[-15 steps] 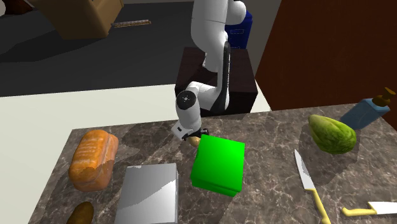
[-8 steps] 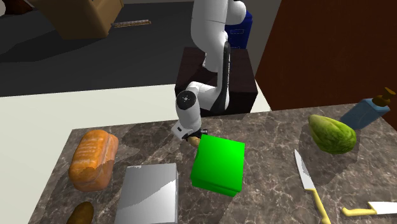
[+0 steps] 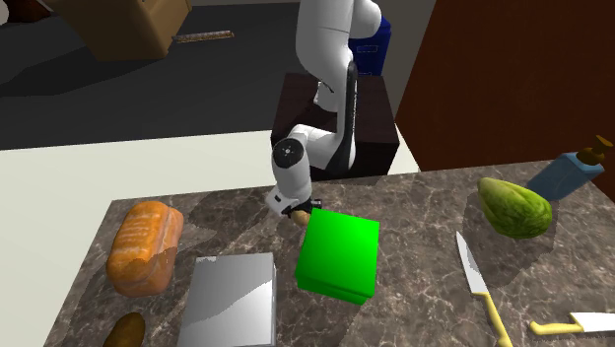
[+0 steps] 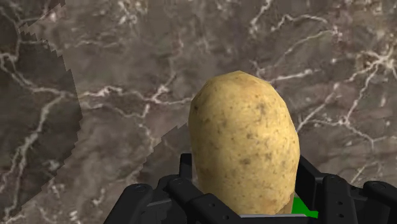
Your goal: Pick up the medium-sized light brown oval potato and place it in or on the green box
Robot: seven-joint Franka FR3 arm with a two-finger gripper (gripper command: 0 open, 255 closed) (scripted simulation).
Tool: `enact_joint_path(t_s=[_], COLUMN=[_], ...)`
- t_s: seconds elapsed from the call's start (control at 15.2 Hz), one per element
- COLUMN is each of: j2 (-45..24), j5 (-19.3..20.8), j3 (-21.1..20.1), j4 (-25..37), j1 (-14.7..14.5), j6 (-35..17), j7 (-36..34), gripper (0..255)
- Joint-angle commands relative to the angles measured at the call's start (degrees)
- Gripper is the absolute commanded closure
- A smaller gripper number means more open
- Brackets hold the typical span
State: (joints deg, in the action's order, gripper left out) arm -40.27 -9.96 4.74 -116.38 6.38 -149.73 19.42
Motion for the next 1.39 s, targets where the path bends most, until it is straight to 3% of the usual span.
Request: enact_joint_path(t_s=[0.0, 1.32], j2=[1.34, 15.21], j5=[0.16, 2.69], j3=[0.19, 2.33], j4=[-0.57, -3.91], j1=[-0.16, -1.72], j6=[0.76, 11.25], j7=[-0.14, -2.11], gripper=[255, 255])
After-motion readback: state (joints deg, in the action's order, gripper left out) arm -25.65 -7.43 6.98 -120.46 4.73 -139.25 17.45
